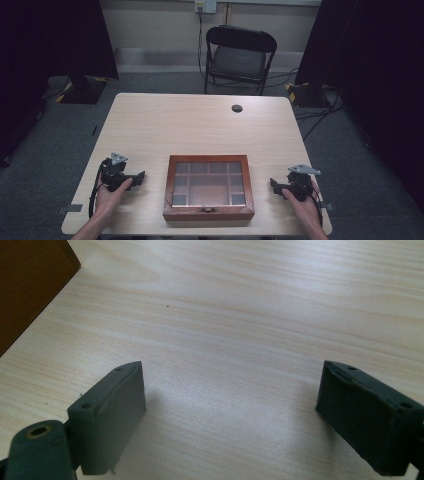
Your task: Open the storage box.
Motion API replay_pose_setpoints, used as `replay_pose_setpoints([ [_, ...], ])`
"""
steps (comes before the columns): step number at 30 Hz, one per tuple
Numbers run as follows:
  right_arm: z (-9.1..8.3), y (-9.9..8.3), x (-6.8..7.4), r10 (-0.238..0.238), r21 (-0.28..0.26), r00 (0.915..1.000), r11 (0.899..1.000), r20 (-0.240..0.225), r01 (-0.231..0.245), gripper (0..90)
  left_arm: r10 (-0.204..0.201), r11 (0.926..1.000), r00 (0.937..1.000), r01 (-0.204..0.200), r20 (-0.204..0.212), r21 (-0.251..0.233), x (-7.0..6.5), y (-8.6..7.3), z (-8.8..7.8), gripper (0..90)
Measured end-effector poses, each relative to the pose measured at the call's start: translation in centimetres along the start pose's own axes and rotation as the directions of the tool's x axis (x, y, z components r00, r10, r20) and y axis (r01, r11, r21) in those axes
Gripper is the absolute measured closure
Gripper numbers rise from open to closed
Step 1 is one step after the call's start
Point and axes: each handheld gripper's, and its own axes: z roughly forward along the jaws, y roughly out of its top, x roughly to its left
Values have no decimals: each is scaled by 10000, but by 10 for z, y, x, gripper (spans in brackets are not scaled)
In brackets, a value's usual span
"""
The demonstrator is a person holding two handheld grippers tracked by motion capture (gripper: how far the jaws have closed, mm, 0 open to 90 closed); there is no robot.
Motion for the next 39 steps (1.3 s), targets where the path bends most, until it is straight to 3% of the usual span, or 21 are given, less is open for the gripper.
replay_pose_setpoints([
  [3,0,0,0,-10,-5,10000,10000,0,10,111,-157,9999,9999,157,-38,-48,-1,0,0,8],
  [5,0,0,0,-19,-7,10000,10000,-6,19,111,-30,9999,9999,32,168,-112,-2,0,0,20],
  [7,0,0,0,-9,-5,10000,10000,-2,9,111,-3,9993,9995,13,300,-364,-5,1,-3,107],
  [9,0,0,0,-19,-11,10000,10000,-10,19,112,99,9997,9985,-88,544,-212,-7,2,-5,201],
  [11,0,0,0,-18,-8,10000,10000,-4,18,111,43,9998,9960,-26,894,-187,-9,4,-6,187],
  [14,0,0,0,-19,-8,10000,10000,-3,19,111,274,9994,9929,-246,1160,-254,-13,7,-11,202],
  [20,0,0,0,-20,-8,10000,10000,-3,20,111,499,9953,9827,-342,1783,-901,-20,13,-26,258],
  [23,0,0,0,-6,-3,10000,10000,-3,6,111,565,9929,9667,-283,2496,-1152,-24,16,-32,305],
  [24,0,0,0,-16,-7,10000,10000,-3,16,111,714,9919,9645,-419,2543,-1195,-26,18,-34,312],
  [26,0,0,0,-6,-4,10000,10000,-2,6,111,1115,9889,9521,-780,2848,-1266,-32,21,-36,327],
  [27,0,0,0,-8,-5,10000,10000,-1,8,111,1219,9878,9517,-885,2819,-1282,-33,22,-37,342],
  [28,0,0,0,-16,-6,10000,10000,-2,16,111,1387,9853,9469,-1024,2901,-1369,-35,23,-39,342],
  [30,0,0,0,-10,-12,10000,10000,3,10,111,1642,9818,9248,-1195,3431,-1477,-40,25,-42,361],
  [31,0,0,0,5,0,10000,10000,14,-5,111,1716,9809,9194,-1260,3538,-1483,-43,26,-43,385],
  [35,0,0,0,2,-1,10000,10000,17,-2,111,2274,9717,8828,-1783,4110,-1548,-57,33,-43,402],
  [39,0,0,0,6,1,10000,10000,15,-6,111,2491,9652,8614,-1830,4427,-1870,-71,46,-43,414],
])
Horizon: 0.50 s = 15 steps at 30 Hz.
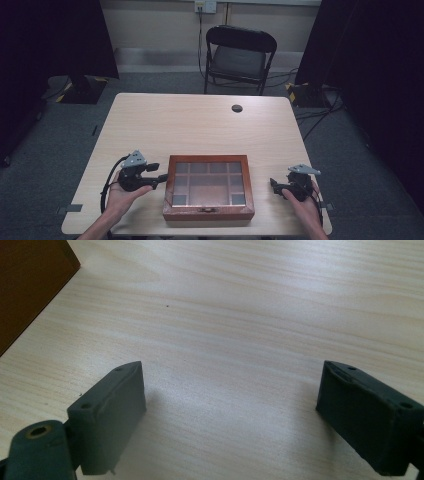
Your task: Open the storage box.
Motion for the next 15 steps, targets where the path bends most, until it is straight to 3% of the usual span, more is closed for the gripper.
replay_pose_setpoints([
  [3,0,0,0,-20,-10,10000,10000,-6,20,111,232,9996,9996,-234,148,150,-5,12,8,398],
  [6,0,0,0,-10,-10,10000,10000,-11,10,111,-115,9997,9974,130,715,-206,-12,20,15,387],
  [8,0,0,0,-18,-14,10000,10000,-13,18,111,53,10000,9965,-47,831,-77,-17,25,19,387],
  [9,0,0,0,-11,-11,10000,10000,-9,11,111,91,10000,9948,-87,1015,-34,-20,27,21,391],
  [10,0,0,0,-8,-3,10000,10000,-2,8,111,365,9993,9908,-374,1304,50,-26,31,23,410],
  [11,0,0,0,-8,-3,10000,10000,-2,8,111,365,9993,9908,-374,1304,50,-26,31,23,455],
  [15,0,0,0,-9,-8,10000,10000,-11,9,111,667,9977,9769,-679,2028,-10,-40,36,28,466],
])
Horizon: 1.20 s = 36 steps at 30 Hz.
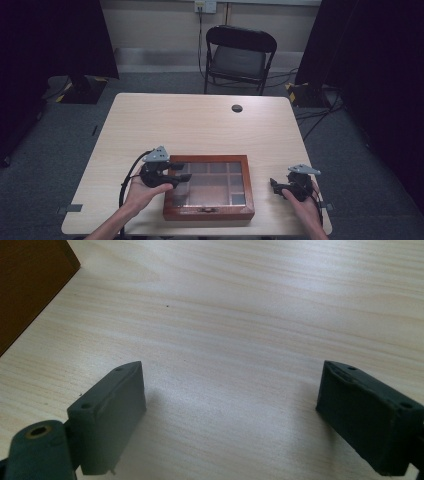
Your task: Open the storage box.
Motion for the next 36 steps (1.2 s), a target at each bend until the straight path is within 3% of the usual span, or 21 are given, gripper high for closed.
replay_pose_setpoints([
  [6,0,0,0,10,7,10000,10000,10,-10,111,492,9979,9959,-523,763,389,-23,0,12,512],
  [9,0,0,0,10,8,10000,10000,10,-10,111,553,9969,9927,-610,1073,500,-32,-1,16,547],
  [15,0,0,0,13,8,10000,10000,11,-13,111,784,9928,9785,-941,1906,744,-44,-5,25,606],
  [20,0,0,0,11,8,10000,10000,11,-11,111,954,9872,9758,-1181,1970,1068,-50,-5,29,692],
  [22,0,0,0,10,8,10000,10000,8,-10,111,1076,9851,9660,-1354,2351,1056,-54,-5,32,720],
  [29,0,0,0,-18,-10,10000,10000,-6,18,111,1274,9792,9514,-1657,2805,1173,-63,-6,38,777],
  [33,0,0,0,-9,-7,10000,10000,0,9,111,1337,9752,9474,-1779,2907,1313,-65,-9,39,799],
  [36,0,0,0,14,9,10000,10000,10,-14,111,1359,9727,9503,-1817,2801,1445,-65,-11,40,800],
])
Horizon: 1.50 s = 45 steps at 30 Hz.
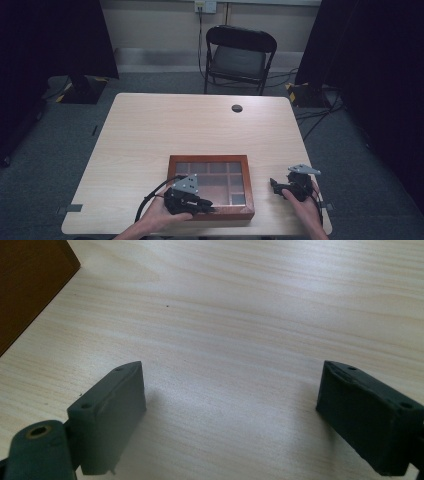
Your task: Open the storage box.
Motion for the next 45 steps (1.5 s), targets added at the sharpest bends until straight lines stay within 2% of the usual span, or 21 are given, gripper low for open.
replay_pose_setpoints([
  [1,0,0,0,-12,-7,10000,10000,-8,12,111,172,9998,9998,-172,-22,123,0,0,1,801],
  [6,0,0,0,-16,-10,10000,10000,-3,16,111,202,9998,9998,-202,52,79,0,0,3,800],
  [11,0,0,0,-17,-11,10000,10000,-10,17,111,386,9992,9992,-386,-55,69,-1,1,3,804],
  [15,0,0,0,-10,-2,10000,10000,5,10,111,367,9993,9993,-366,-85,50,-2,1,4,817],
  [19,0,0,0,-34,-9,10000,10000,-31,34,112,446,9985,9990,-447,54,311,0,3,3,821],
  [21,0,0,-1,-58,-19,10000,10000,-73,58,112,172,9996,9998,-175,109,202,0,3,4,821],
  [25,-1,0,-2,-96,16,9999,10000,-140,96,127,226,9991,9996,-232,153,359,2,4,2,822],
  [26,-1,0,-2,-81,42,9999,10000,-151,82,137,147,9997,9996,-151,231,193,2,4,2,822],
  [29,-3,1,-3,20,121,9994,9999,-334,-16,142,-94,10000,9993,94,361,3,3,6,-1,822],
  [34,-6,4,-3,77,175,9951,9998,-981,-60,173,16,10000,9991,-12,430,-85,4,9,-4,822],
  [38,-14,8,5,-404,-348,9838,9988,-1747,349,183,176,9998,9990,-177,420,16,4,13,-7,823],
  [41,-19,10,12,-887,-701,9638,9948,-2513,733,181,111,9999,9990,-109,436,-39,4,16,-10,823],
  [44,-21,11,20,-1340,-878,9438,9898,-3020,1124,176,93,10000,9987,-92,508,-20,5,18,-12,823],
  [45,-23,11,23,-1418,-952,9343,9886,-3271,1167,175,46,10000,9986,-44,517,-29,5,19,-12,823],
])
